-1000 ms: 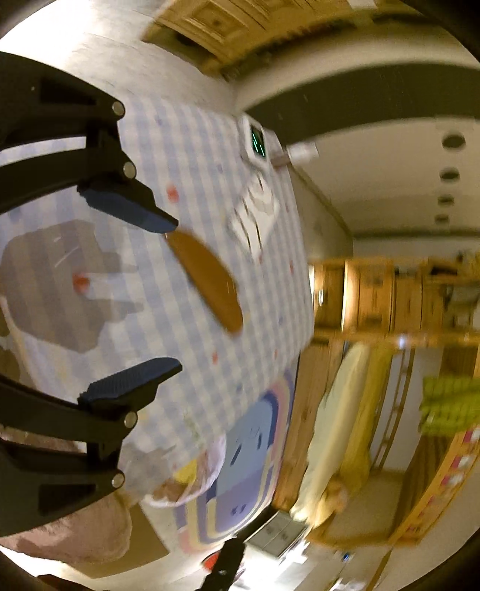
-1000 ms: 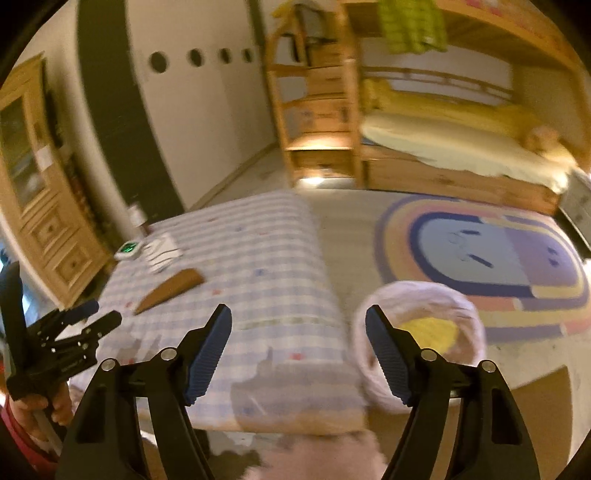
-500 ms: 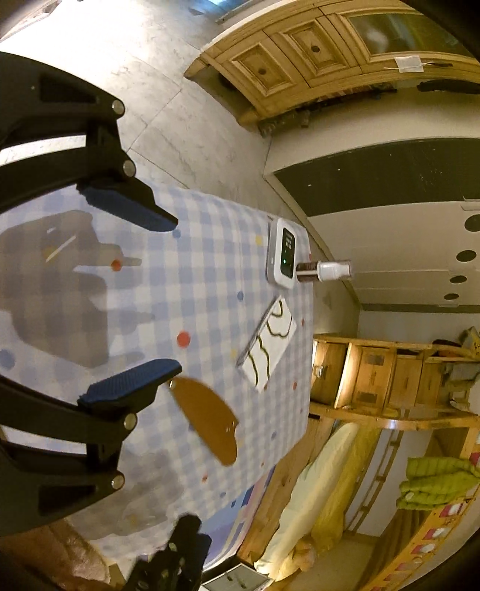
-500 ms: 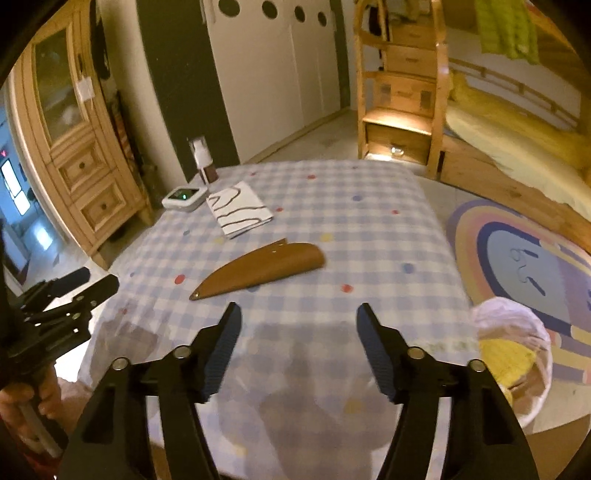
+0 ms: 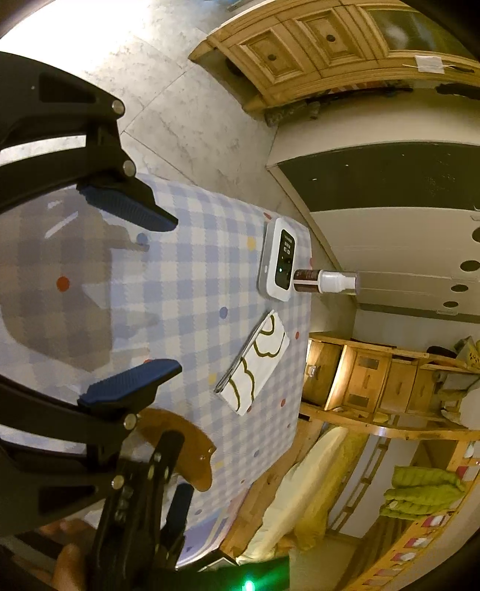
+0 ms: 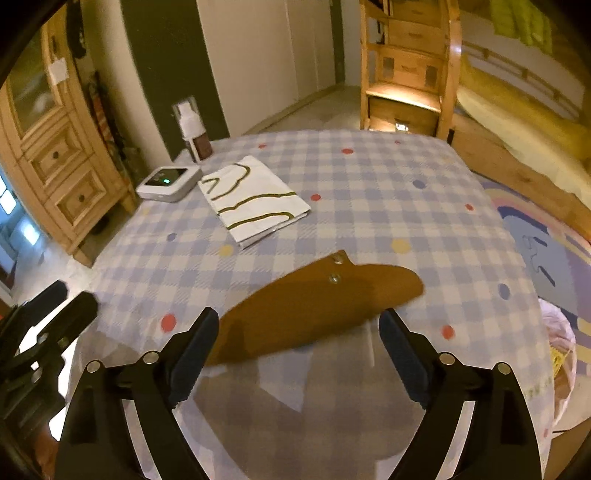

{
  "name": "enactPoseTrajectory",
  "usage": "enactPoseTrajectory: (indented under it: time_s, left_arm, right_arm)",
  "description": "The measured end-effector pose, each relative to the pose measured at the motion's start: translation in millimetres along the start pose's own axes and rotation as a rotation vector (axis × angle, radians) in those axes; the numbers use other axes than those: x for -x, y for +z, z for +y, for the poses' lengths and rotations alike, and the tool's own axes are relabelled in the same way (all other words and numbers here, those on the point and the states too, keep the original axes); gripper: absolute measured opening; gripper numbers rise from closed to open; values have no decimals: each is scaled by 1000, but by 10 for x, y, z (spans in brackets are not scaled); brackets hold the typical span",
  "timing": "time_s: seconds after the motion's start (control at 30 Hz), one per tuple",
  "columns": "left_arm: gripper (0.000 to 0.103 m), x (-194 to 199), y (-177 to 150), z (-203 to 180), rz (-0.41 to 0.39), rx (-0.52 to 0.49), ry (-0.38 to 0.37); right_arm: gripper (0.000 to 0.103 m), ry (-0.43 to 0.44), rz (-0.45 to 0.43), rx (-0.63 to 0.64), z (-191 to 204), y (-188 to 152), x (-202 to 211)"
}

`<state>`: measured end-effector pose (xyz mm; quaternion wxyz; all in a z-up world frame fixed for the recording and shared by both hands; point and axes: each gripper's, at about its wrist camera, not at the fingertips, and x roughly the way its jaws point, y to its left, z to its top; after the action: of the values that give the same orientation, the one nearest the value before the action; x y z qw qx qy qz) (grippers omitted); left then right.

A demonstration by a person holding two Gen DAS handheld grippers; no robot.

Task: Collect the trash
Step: 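Grasp the brown leather sheath with the right tool, then grasp the white paper towel with the left tool while the right tool holds the sheath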

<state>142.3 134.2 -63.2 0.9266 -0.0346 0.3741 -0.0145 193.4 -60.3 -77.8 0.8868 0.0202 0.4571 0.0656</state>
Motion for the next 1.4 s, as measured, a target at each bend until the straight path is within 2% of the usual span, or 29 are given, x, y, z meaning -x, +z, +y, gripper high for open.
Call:
enactPoseTrajectory:
  time_s: [0.2, 0.37, 0.43, 0.47, 0.5, 0.53, 0.77, 0.93, 1.03, 1.13, 1.27, 1.4]
  left_arm:
    - [70, -154, 90, 99, 23, 33, 5]
    - [70, -192, 64, 110, 42, 40, 8]
    - [70, -190, 53, 80, 42, 25, -1]
    - [70, -187, 46, 58, 41, 18, -3]
    - [70, -188, 43, 28, 42, 9, -6]
    - [70, -193, 42, -1, 43, 2, -7]
    - [70, -258, 50, -182, 59, -21, -25]
    - [70, -302, 49, -227, 70, -26, -11]
    - [70, -280, 49, -222, 65, -22, -1]
    - [70, -249, 60, -204, 71, -20, 11]
    - [70, -185, 91, -134, 64, 1, 30]
    - [70, -131, 131, -98, 50, 16, 37]
  right_arm:
    - [90, -68, 21, 55, 150, 132, -244]
    - [86, -87, 21, 161, 145, 44, -150]
    - [71, -90, 25, 182, 70, -14, -65]
    - [67, -95, 28, 183, 41, -36, -35]
    - [55, -99, 33, 177, -28, -53, -2]
    - [50, -102, 41, 163, -107, -59, 23]
    - [46, -67, 25, 227, -276, -18, -2]
    - [46, -44, 23, 274, -382, 267, -190]
    - [46, -15, 39, 312, -313, 407, -278]
    - [46, -25, 50, 395, -176, 459, -332]
    - [45, 40, 68, 455, -16, 366, -266]
    - [45, 132, 78, 544, 216, 78, -59]
